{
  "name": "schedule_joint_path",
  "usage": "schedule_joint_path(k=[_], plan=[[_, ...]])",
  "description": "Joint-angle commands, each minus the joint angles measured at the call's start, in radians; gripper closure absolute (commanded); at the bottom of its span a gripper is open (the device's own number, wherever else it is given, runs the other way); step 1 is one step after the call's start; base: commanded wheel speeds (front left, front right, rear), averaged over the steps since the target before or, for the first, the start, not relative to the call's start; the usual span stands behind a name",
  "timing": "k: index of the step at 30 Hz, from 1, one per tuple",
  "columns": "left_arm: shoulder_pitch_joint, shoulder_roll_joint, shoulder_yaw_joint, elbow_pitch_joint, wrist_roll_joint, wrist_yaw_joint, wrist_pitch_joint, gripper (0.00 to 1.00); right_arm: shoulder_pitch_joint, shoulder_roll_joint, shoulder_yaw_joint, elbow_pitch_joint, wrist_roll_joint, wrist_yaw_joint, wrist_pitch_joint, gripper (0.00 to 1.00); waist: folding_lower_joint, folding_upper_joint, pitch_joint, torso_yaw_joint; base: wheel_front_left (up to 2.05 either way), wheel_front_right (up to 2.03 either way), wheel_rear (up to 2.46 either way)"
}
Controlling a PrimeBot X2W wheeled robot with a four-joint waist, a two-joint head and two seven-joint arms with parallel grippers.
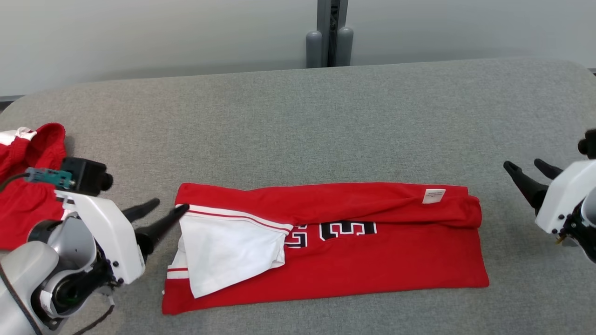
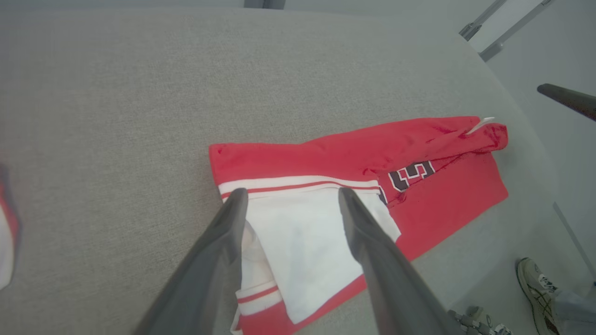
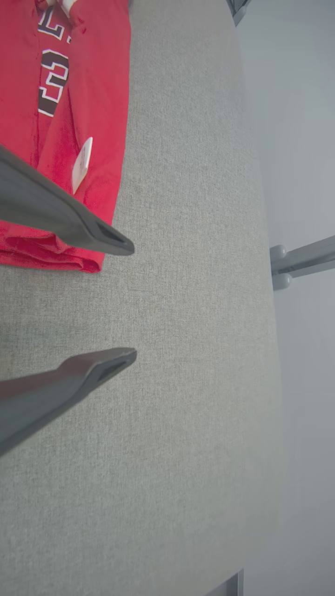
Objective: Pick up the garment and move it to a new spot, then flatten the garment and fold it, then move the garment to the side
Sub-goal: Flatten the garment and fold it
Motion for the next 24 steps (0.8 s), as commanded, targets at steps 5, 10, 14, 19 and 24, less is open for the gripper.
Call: schedule_joint_path(k=[5, 10, 14, 19, 24], plan=[[0.016, -0.012, 0.050, 0.017, 0.012, 0.037, -0.107, 0.00, 0.088, 0.042, -0.099, 0.013, -0.041, 0.000, -0.080, 0.00, 0.0000, 0.0000, -0.002, -0.016, 0.00, 0.00, 0.00], [0.083, -0.033, 0.070, 0.001, 0.045, 0.091, -0.241, 0.00, 0.170, 0.117, -0.196, 0.025, -0.095, 0.000, -0.158, 0.00, 0.0000, 0.0000, 0.006, -0.023, 0.00, 0.00, 0.00], [0.131, -0.058, 0.068, -0.001, 0.106, 0.137, -0.353, 0.00, 0.230, 0.175, -0.262, 0.021, -0.141, 0.000, -0.212, 0.00, 0.0000, 0.0000, 0.017, -0.014, 0.00, 0.00, 0.00], [0.177, -0.099, 0.073, 0.022, 0.165, 0.174, -0.486, 0.00, 0.292, 0.228, -0.326, -0.002, -0.181, 0.000, -0.238, 0.00, 0.0000, 0.0000, 0.024, 0.007, 0.00, 0.00, 0.00], [0.229, -0.150, 0.096, 0.029, 0.165, 0.179, -0.545, 0.00, 0.337, 0.265, -0.377, -0.031, -0.224, 0.000, -0.223, 0.00, 0.0000, 0.0000, 0.022, 0.031, 0.00, 0.00, 0.00]])
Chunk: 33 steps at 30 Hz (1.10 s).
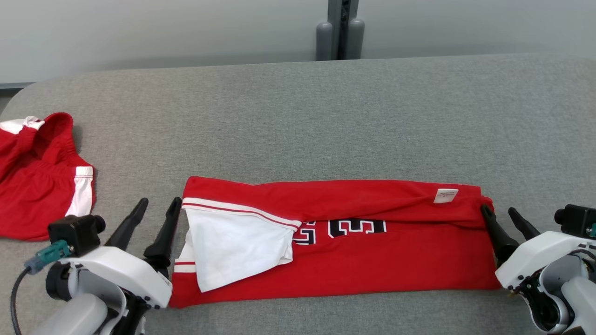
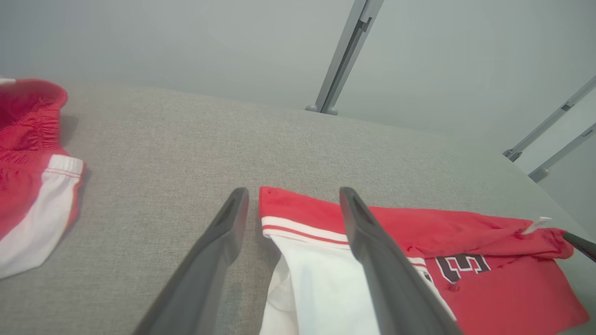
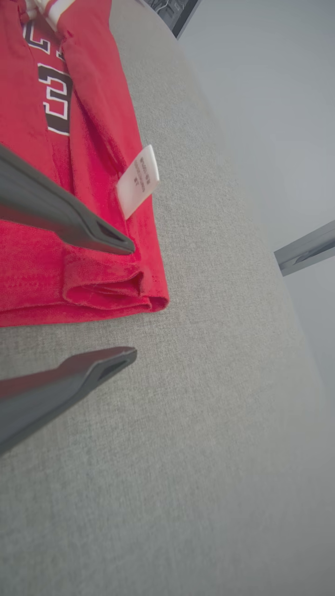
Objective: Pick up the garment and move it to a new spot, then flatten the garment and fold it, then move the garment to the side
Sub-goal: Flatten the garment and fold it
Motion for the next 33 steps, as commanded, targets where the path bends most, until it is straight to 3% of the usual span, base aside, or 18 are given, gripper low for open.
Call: schedule_joint_path(k=[1, 18, 32, 33], plan=[[0.025, -0.017, 0.012, 0.004, -0.004, 0.002, -0.013, 0.00, 0.021, 0.009, -0.019, -0.011, -0.021, 0.000, 0.011, 0.00, 0.0000, 0.0000, -0.003, 0.012, 0.00, 0.00, 0.00], [0.071, -0.107, 0.031, 0.064, 0.048, -0.037, -0.033, 0.00, 0.098, 0.079, -0.169, 0.042, -0.023, 0.000, 0.061, 0.00, 0.0000, 0.0000, -0.006, 0.079, 0.00, 0.00, 0.00], [0.061, -0.142, 0.045, 0.080, 0.074, -0.055, -0.034, 0.00, 0.089, 0.139, -0.167, 0.082, 0.013, 0.000, 0.071, 0.00, 0.0000, 0.0000, -0.004, 0.103, 0.00, 0.00, 0.00], [0.062, -0.143, 0.046, 0.082, 0.074, -0.056, -0.034, 0.00, 0.089, 0.138, -0.164, 0.083, 0.018, 0.000, 0.069, 0.07, 0.0000, 0.0000, -0.005, 0.104, 0.00, 0.00, 0.00]])
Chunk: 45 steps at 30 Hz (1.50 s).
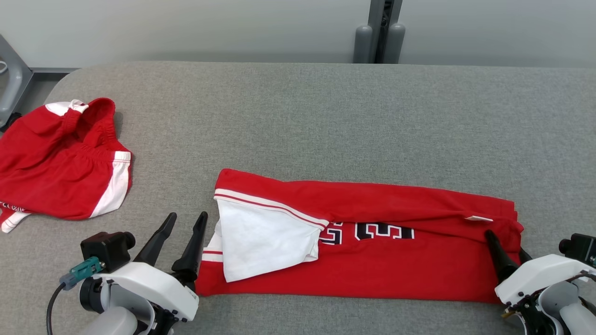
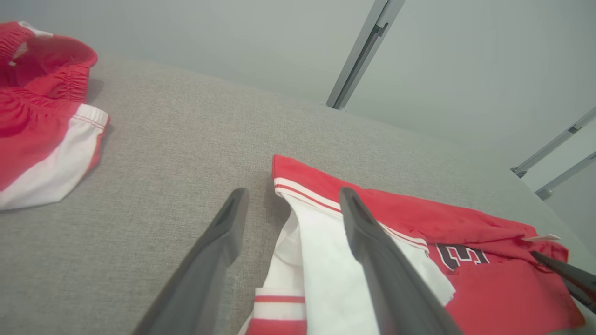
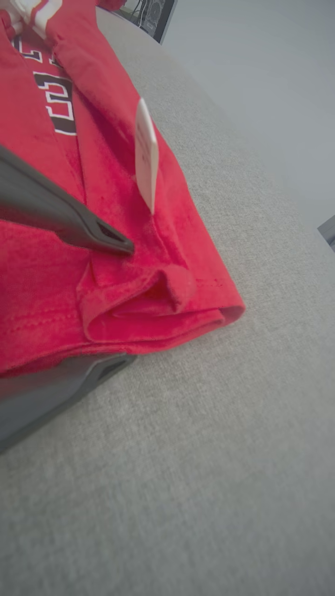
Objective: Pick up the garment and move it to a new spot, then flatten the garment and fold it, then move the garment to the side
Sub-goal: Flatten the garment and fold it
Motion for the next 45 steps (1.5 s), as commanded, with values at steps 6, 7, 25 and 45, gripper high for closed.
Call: schedule_joint_path(k=[6, 7, 25, 45], plan=[[0.006, -0.003, 0.011, 0.010, 0.004, -0.005, -0.005, 0.00, 0.006, 0.005, 0.029, 0.016, 0.032, 0.000, -0.013, 1.00, 0.0000, -0.0001, -0.005, 0.004, 0.00, 0.00, 0.00], [0.008, -0.002, 0.013, 0.011, 0.005, -0.005, -0.005, 0.00, 0.006, 0.001, 0.028, 0.016, 0.036, 0.000, -0.021, 1.00, 0.0000, -0.0001, -0.005, 0.003, 0.00, 0.00, 0.00], [0.047, -0.038, 0.099, -0.009, 0.162, 0.022, -0.005, 0.00, -0.005, -0.097, 0.027, -0.041, 0.072, 0.000, -0.173, 1.00, 0.0000, -0.0001, -0.029, -0.031, 0.00, 0.00, 0.00], [0.182, -0.190, 0.315, 0.005, 0.393, -0.076, -0.005, 0.00, 0.043, -0.163, -0.073, -0.260, -0.051, 0.000, -0.092, 1.00, 0.0000, -0.0001, -0.091, 0.035, 0.00, 0.00, 0.00]])
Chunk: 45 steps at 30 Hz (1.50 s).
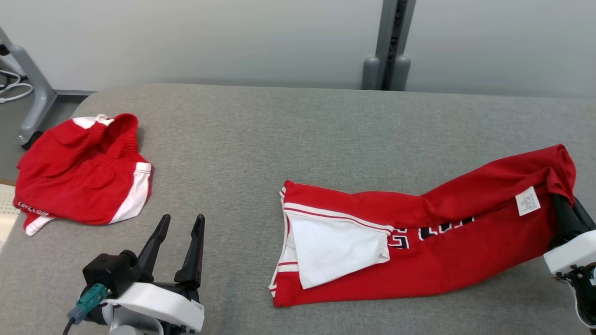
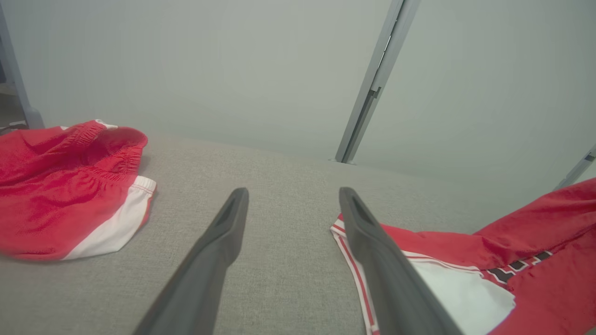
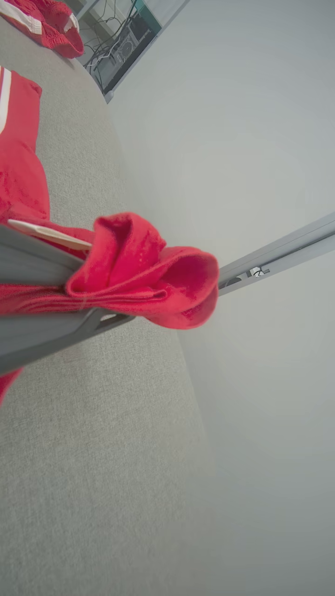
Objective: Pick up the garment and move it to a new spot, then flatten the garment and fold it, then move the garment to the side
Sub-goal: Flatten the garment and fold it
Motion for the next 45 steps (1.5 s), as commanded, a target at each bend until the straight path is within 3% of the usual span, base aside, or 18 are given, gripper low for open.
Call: schedule_joint_path(k=[1, 8, 13, 23, 45], plan=[[0.016, -0.007, 0.011, 0.009, 0.014, -0.013, -0.004, 0.00, 0.021, 0.006, -0.011, -0.037, -0.021, 0.000, 0.027, 1.00, 0.0000, -0.0001, -0.012, 0.019, 0.00, 0.00, 0.00], [0.025, -0.034, 0.023, 0.042, 0.034, -0.043, -0.003, 0.00, 0.052, 0.083, -0.032, -0.166, -0.061, 0.000, 0.147, 1.00, 0.0000, -0.0001, -0.023, 0.084, 0.00, 0.00, 0.00], [0.016, -0.046, 0.024, 0.056, 0.048, -0.058, -0.003, 0.00, 0.063, 0.165, -0.008, -0.178, -0.060, 0.000, 0.204, 1.00, 0.0000, -0.0001, -0.027, 0.135, 0.00, 0.00, 0.00], [0.005, -0.069, 0.029, 0.066, 0.088, -0.081, -0.003, 0.00, 0.038, 0.237, 0.042, -0.090, -0.051, 0.000, 0.208, 1.00, 0.0000, -0.0001, -0.024, 0.219, 0.00, 0.00, 0.00], [-0.006, -0.110, 0.065, 0.104, 0.131, -0.123, -0.003, 0.00, -0.156, 0.320, 0.165, 0.201, -0.021, 0.000, 0.153, 1.00, 0.0000, -0.0001, 0.017, 0.334, 0.00, 0.00, 0.00]])
